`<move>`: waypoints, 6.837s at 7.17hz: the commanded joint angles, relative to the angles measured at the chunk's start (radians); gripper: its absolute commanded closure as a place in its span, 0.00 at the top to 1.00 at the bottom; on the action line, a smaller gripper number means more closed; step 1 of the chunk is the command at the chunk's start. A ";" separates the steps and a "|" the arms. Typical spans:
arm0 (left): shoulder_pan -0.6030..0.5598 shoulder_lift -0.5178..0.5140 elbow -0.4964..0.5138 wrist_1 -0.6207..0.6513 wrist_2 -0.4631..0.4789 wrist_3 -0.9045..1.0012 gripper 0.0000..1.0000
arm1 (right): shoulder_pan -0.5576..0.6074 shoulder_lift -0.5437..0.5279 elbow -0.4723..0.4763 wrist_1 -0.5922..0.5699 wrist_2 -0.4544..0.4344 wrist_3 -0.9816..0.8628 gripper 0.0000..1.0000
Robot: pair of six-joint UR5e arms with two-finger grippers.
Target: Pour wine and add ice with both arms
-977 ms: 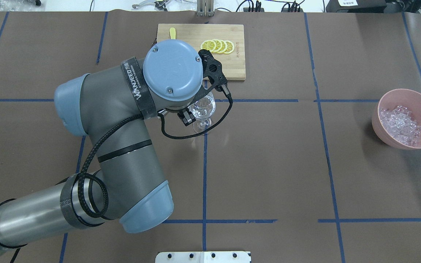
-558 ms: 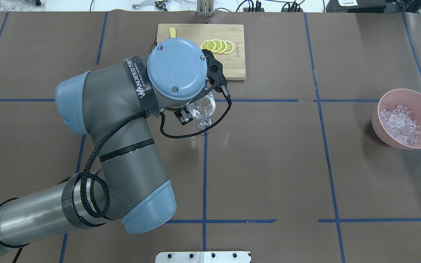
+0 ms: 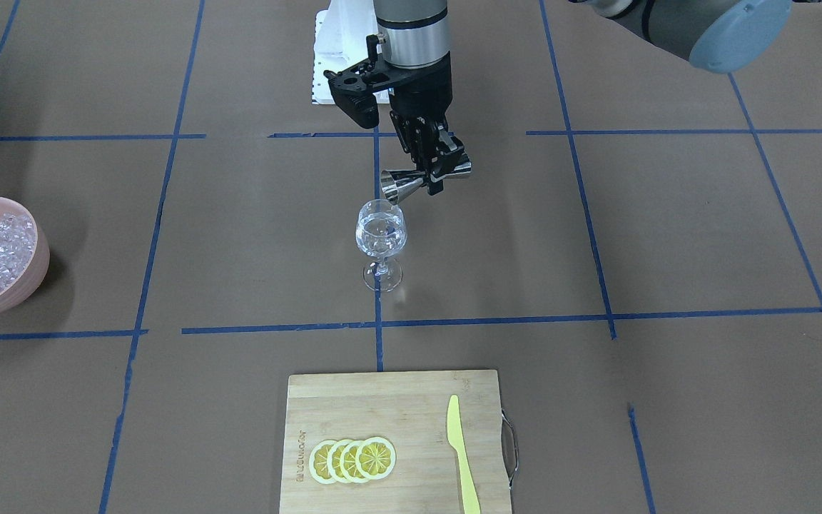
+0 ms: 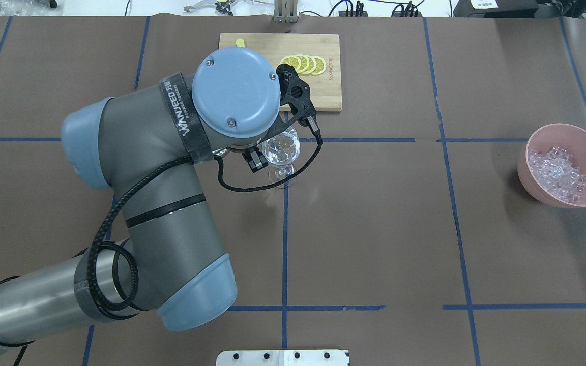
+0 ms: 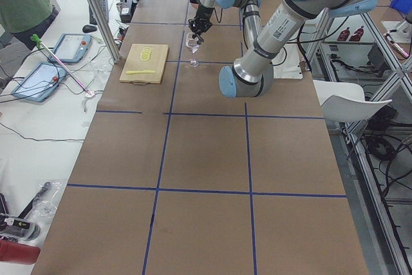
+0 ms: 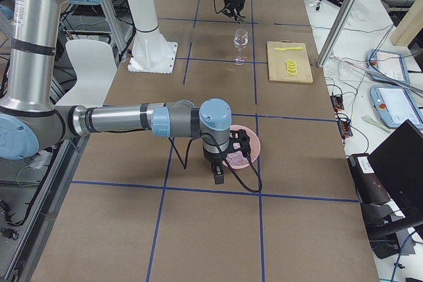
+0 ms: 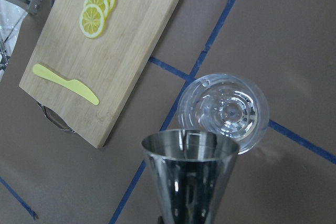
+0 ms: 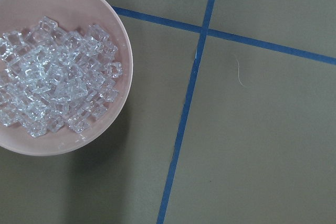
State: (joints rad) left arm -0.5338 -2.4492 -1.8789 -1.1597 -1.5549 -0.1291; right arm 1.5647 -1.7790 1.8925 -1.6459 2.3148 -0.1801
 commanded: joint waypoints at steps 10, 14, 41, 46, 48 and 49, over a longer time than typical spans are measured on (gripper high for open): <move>-0.163 0.971 -0.053 -1.620 0.004 -0.526 0.00 | 0.000 0.009 0.030 0.005 0.005 0.085 1.00; -0.003 1.072 0.056 -1.822 0.580 -0.788 0.00 | 0.000 0.009 0.034 0.005 0.003 0.083 1.00; 0.363 0.884 0.431 -1.825 1.084 -0.928 0.52 | 0.000 0.013 0.034 0.005 0.002 0.083 1.00; 0.376 0.888 0.414 -1.832 1.118 -0.928 0.89 | 0.000 0.010 0.034 0.005 0.002 0.082 1.00; 0.370 0.909 0.370 -1.870 1.119 -0.925 1.00 | 0.000 0.010 0.034 0.005 0.002 0.083 1.00; 0.370 0.964 0.332 -1.911 1.118 -0.903 1.00 | 0.000 0.010 0.034 0.005 0.002 0.083 1.00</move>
State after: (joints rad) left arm -0.1626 -1.5318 -1.5089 -3.0288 -0.4361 -1.0493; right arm 1.5647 -1.7687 1.9267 -1.6414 2.3163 -0.0972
